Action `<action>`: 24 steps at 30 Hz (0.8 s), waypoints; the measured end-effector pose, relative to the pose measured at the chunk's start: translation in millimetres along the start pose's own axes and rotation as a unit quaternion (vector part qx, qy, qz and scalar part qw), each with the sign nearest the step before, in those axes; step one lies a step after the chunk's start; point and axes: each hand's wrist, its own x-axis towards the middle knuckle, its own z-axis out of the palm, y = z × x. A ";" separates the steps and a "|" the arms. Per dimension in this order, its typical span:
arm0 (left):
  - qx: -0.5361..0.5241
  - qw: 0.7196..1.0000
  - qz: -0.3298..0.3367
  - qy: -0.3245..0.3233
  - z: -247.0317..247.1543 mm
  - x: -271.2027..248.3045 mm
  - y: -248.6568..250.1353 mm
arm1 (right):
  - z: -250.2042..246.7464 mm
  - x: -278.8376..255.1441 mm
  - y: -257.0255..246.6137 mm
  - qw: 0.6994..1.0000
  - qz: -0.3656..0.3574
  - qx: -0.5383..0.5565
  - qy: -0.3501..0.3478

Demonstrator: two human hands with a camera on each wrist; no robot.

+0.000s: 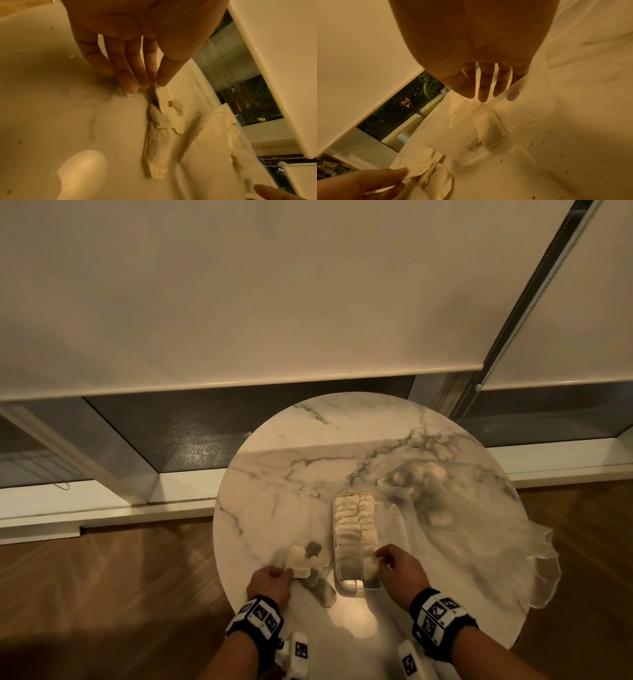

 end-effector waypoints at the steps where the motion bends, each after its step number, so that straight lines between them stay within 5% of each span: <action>1: -0.031 0.999 0.006 -0.005 -1.9 -2.1 0.2 | -2.1 -0.2 -1.3 1.000 -0.003 0.005 0.003; 9: -0.320 0.941 0.048 -0.095 -20.9 -47.4 40.3 | -9.4 -3.4 -32.5 0.993 -0.068 0.097 0.017; 12: -0.392 0.905 0.056 -0.153 -19.2 -56.7 52.1 | -8.0 -5.6 -53.0 0.979 -0.027 0.189 -0.073; 14: -0.418 0.887 0.065 -0.187 -16.5 -64.0 60.1 | -7.3 -9.7 -68.4 0.941 0.030 0.305 -0.144; 19: -0.407 0.886 0.096 -0.199 -5.1 -83.6 73.9 | -14.3 -8.4 -77.8 0.887 0.046 0.429 -0.167; 24: -0.384 0.898 0.119 -0.179 7.9 -92.9 83.0 | -29.2 3.9 -69.5 0.905 -0.016 0.405 -0.133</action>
